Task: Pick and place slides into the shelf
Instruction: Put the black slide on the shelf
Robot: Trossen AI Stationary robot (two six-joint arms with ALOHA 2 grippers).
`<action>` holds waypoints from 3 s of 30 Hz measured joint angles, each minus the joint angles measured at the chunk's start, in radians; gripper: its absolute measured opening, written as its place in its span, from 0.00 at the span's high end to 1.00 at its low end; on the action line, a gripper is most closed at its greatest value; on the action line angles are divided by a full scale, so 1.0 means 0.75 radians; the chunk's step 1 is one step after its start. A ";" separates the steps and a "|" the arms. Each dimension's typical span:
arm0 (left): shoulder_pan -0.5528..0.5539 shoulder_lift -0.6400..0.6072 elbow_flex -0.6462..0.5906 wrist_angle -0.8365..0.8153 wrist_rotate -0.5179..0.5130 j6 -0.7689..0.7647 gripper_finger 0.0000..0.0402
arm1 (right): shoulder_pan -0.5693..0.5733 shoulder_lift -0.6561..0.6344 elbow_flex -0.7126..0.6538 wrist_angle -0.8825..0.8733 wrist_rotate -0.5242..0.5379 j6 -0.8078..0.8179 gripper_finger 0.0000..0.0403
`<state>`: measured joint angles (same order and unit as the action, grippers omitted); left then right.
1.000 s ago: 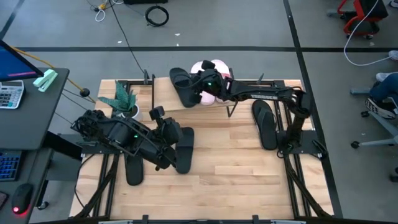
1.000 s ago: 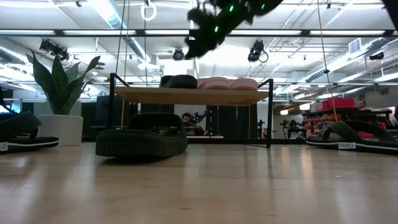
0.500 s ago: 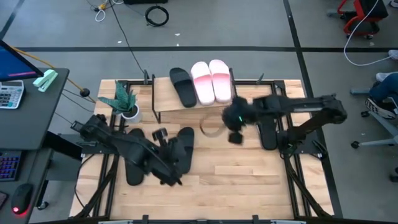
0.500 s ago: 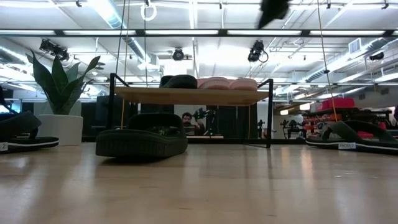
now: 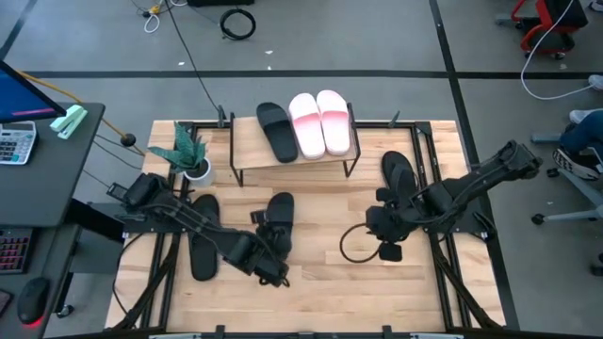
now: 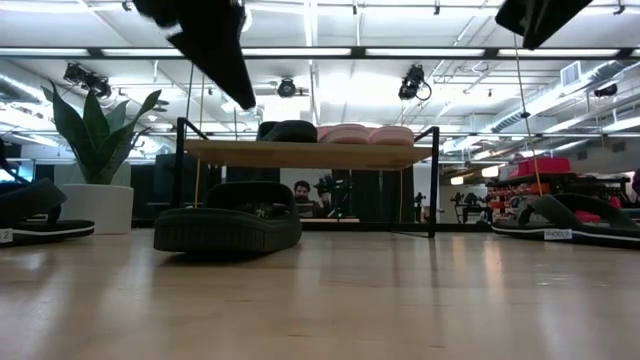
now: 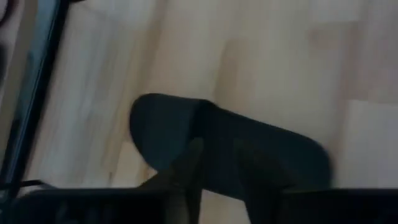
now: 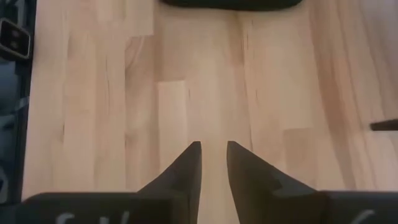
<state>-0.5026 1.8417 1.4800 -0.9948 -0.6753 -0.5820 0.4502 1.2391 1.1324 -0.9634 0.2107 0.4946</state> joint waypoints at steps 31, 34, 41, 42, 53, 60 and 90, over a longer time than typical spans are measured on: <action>0.257 0.005 -0.305 0.289 0.079 0.071 0.51 | 0.040 -0.006 0.005 0.015 0.004 -0.104 0.80; 0.289 0.006 -0.339 0.287 0.078 0.072 0.52 | 0.040 -0.005 0.005 0.015 0.004 -0.105 0.80; 0.363 0.006 -0.411 0.362 0.088 0.059 0.56 | 0.040 -0.005 0.007 0.015 0.004 -0.105 0.80; 0.367 0.006 -0.411 0.362 0.088 0.059 0.57 | 0.040 -0.005 0.007 0.015 0.003 -0.105 0.80; 0.282 0.005 -0.305 0.302 0.097 -0.012 0.95 | 0.040 -0.005 0.007 0.015 0.104 -0.106 0.81; 0.124 -0.001 0.088 -0.114 -0.006 -0.103 0.97 | 0.040 -0.005 0.007 0.014 0.260 -0.092 0.81; 0.563 -0.112 0.510 -0.768 -0.511 -0.142 0.97 | 0.491 -0.140 -0.539 0.723 0.892 0.095 0.88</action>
<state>-0.0805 1.7580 1.8626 -1.5710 -1.0583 -0.6888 0.8186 1.1339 0.7280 -0.4213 0.8796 0.5658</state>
